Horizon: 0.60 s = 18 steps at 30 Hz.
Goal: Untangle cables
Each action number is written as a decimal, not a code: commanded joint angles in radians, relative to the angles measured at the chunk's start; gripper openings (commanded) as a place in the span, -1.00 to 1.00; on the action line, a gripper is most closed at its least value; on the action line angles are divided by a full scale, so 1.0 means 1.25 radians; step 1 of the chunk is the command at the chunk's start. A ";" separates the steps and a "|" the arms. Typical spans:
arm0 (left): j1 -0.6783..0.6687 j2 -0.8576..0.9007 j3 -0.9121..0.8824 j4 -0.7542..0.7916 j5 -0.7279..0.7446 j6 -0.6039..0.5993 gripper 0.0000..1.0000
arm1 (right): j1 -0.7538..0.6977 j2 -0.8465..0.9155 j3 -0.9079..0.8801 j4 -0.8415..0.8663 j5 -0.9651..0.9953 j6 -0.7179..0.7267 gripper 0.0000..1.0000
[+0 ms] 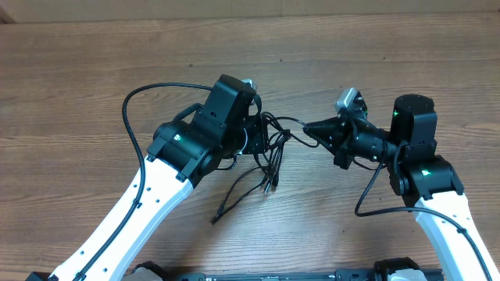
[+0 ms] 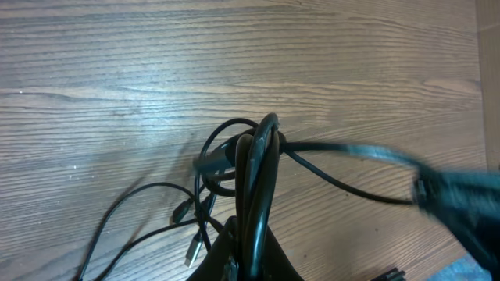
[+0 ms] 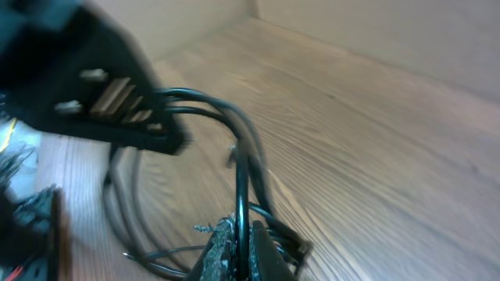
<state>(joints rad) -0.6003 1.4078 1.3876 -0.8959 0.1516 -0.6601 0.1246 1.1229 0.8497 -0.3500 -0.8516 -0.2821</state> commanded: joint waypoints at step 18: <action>0.005 -0.013 0.015 0.010 0.096 0.179 -0.92 | -0.002 -0.005 0.017 -0.168 0.587 0.428 1.00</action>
<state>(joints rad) -0.6003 1.4078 1.3876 -0.9138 0.2008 -0.5629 0.1242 1.1229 0.8501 -0.5694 -0.0204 0.3229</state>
